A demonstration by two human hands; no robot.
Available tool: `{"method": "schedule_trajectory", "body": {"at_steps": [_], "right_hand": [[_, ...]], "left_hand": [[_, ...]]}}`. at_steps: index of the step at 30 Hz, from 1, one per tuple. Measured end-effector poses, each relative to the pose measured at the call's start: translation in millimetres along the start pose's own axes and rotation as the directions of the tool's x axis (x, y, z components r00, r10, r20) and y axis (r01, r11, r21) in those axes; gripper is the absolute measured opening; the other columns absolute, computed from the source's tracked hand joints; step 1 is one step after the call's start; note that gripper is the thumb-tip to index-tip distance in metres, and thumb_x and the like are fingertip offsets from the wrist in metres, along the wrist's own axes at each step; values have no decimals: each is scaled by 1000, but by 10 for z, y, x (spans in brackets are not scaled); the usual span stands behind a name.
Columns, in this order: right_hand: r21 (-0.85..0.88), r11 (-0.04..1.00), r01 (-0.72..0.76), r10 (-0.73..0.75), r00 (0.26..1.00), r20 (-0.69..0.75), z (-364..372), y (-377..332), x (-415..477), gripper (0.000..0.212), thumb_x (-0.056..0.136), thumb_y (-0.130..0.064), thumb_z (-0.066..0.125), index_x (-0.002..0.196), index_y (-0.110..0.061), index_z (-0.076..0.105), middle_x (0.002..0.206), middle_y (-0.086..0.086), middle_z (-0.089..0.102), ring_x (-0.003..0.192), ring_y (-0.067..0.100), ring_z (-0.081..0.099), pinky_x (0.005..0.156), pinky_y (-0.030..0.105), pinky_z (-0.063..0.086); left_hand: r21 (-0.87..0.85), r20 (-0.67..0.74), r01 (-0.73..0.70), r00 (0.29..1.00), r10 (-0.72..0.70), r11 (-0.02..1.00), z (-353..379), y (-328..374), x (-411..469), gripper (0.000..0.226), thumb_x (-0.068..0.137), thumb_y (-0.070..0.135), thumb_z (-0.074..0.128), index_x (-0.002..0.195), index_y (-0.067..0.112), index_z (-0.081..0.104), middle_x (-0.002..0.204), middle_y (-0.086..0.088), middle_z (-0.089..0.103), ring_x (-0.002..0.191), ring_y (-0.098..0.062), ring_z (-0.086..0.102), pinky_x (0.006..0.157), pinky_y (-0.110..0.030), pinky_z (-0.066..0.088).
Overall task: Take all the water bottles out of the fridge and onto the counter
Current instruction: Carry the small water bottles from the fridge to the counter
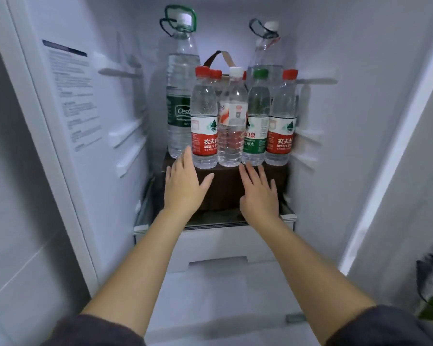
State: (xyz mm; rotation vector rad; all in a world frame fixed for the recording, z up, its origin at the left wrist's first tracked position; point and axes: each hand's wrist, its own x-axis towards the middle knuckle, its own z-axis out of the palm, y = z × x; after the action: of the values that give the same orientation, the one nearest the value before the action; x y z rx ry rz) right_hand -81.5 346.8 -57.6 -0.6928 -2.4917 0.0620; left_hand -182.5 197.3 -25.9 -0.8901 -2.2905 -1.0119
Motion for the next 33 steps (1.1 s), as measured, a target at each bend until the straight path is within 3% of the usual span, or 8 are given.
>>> {"method": "schedule_trajectory", "body": {"at_steps": [3,5,10,19,24,27,30,33], "right_hand": [[-15,1000,26,-27,999,-32,60,53,-3,91,86,-6,60,157,-28,9,165,-7,7,152,23,0,119,53,18],[-6,1000,27,-27,999,-28,80,62,4,93,85,-3,61,157,-29,7,165,-7,6,152,22,-2,119,54,19],[2,1000,25,-25,1000,-11,73,64,-2,95,85,-3,60,157,-30,4,165,-8,1,152,21,-5,117,51,27],[6,1000,20,-20,1000,19,-8,11,-27,88,88,-5,55,157,-28,5,165,-7,3,152,21,-5,111,47,37],[-10,1000,-11,11,997,76,-245,-95,73,70,92,-18,54,154,-26,23,160,-2,25,149,24,17,115,51,27],[257,961,-98,115,992,-51,-416,-266,216,58,92,-21,59,146,-22,39,145,0,47,132,22,46,104,42,40],[648,754,-104,234,965,-117,-518,-498,418,62,89,-14,65,145,-19,39,140,0,49,125,15,48,96,28,39],[718,682,-139,344,927,-147,-544,-673,590,61,87,-16,69,141,-16,40,133,5,50,116,15,50,88,26,39]], "left_hand": [[-162,-46,19,999,-27,987,43,40,225,89,85,47,68,152,19,16,149,-9,41,129,-27,47,96,-42,45],[-243,-41,51,997,-63,969,63,78,372,89,82,47,71,149,20,20,143,-8,46,124,-26,50,86,-37,46],[-329,71,200,980,-187,923,120,191,641,81,81,43,74,141,10,28,131,-12,55,115,-29,58,80,-35,46],[-197,-7,157,987,-161,968,-92,-140,621,73,84,43,69,133,9,29,121,-13,55,103,-30,60,69,-35,44],[-276,52,154,988,-145,949,-114,-249,551,70,88,37,68,135,9,25,131,-13,44,108,-27,55,77,-36,45],[-267,64,170,985,-159,949,-105,-230,548,71,89,36,66,137,8,23,133,-13,42,101,-19,49,75,-34,42],[-258,64,177,984,-166,950,-105,-237,546,72,89,38,66,138,9,22,134,-12,42,102,-20,51,74,-33,42],[-253,68,186,982,-174,949,-97,-234,549,74,89,39,65,140,10,19,136,-12,41,110,-25,54,74,-33,43]]}}
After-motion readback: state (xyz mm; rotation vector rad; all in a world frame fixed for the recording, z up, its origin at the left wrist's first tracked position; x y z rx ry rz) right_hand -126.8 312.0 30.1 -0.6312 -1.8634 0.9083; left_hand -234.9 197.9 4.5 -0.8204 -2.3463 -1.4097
